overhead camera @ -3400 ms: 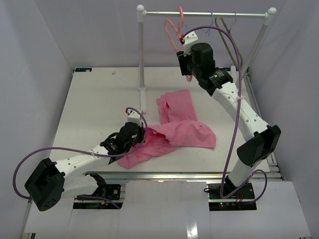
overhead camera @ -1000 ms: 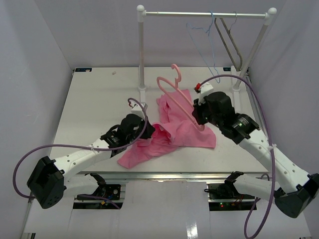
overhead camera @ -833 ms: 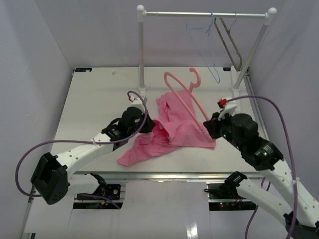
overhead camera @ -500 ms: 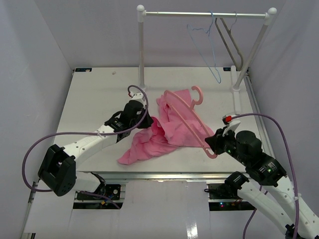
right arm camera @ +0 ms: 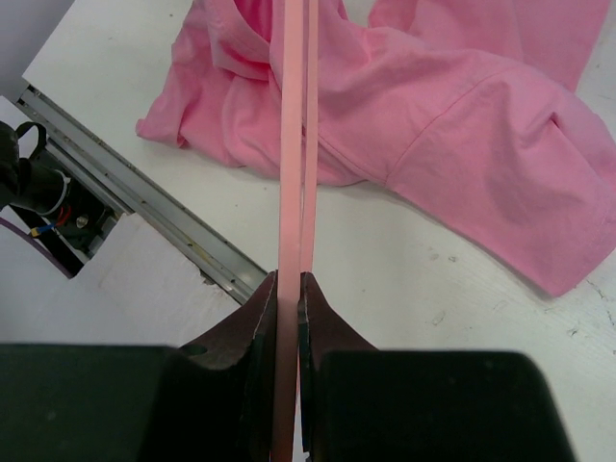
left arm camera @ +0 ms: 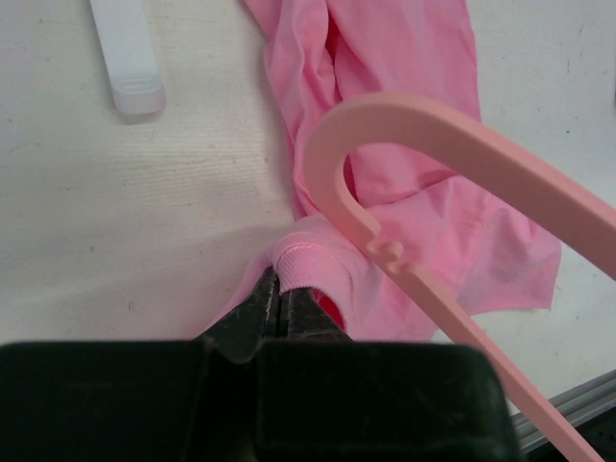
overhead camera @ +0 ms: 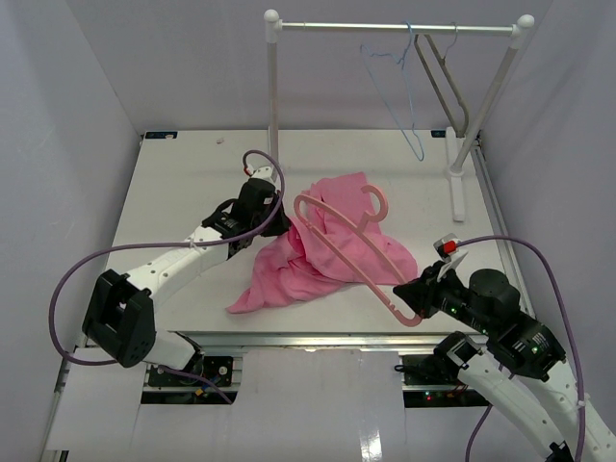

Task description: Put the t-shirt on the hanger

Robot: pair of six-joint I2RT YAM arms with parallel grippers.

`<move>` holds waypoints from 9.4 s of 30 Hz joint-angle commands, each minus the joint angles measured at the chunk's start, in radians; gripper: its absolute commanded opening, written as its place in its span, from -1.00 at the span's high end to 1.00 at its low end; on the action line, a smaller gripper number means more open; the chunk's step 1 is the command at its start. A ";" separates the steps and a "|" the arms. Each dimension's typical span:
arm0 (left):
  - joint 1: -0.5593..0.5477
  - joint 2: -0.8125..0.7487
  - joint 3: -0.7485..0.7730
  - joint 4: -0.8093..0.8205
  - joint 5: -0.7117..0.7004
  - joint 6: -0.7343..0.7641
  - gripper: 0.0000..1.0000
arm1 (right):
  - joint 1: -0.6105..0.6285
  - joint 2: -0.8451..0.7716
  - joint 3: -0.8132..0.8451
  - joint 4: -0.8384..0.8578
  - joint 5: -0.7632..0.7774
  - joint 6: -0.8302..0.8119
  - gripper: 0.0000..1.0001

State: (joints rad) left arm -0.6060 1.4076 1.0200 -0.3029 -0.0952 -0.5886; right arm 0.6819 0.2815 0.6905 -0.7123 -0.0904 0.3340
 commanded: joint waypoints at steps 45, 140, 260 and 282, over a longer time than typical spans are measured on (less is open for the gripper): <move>0.063 -0.064 0.120 -0.013 0.402 0.146 1.00 | -0.048 -0.064 -0.094 0.133 -0.302 -0.028 0.85; -0.009 -0.519 0.460 -0.724 0.491 0.797 -0.26 | -0.047 0.229 -0.208 1.017 -0.690 -0.022 0.85; -0.010 -0.704 0.015 -0.119 0.259 0.250 1.00 | 0.552 1.014 0.118 1.075 0.679 -0.021 0.09; -0.009 -0.751 0.035 -0.199 0.331 0.279 1.00 | 0.570 0.948 0.046 1.104 0.650 -0.043 0.20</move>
State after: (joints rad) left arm -0.6128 0.6738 1.0279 -0.5297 0.2060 -0.3077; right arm 1.2461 1.2179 0.7447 0.3260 0.5548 0.2848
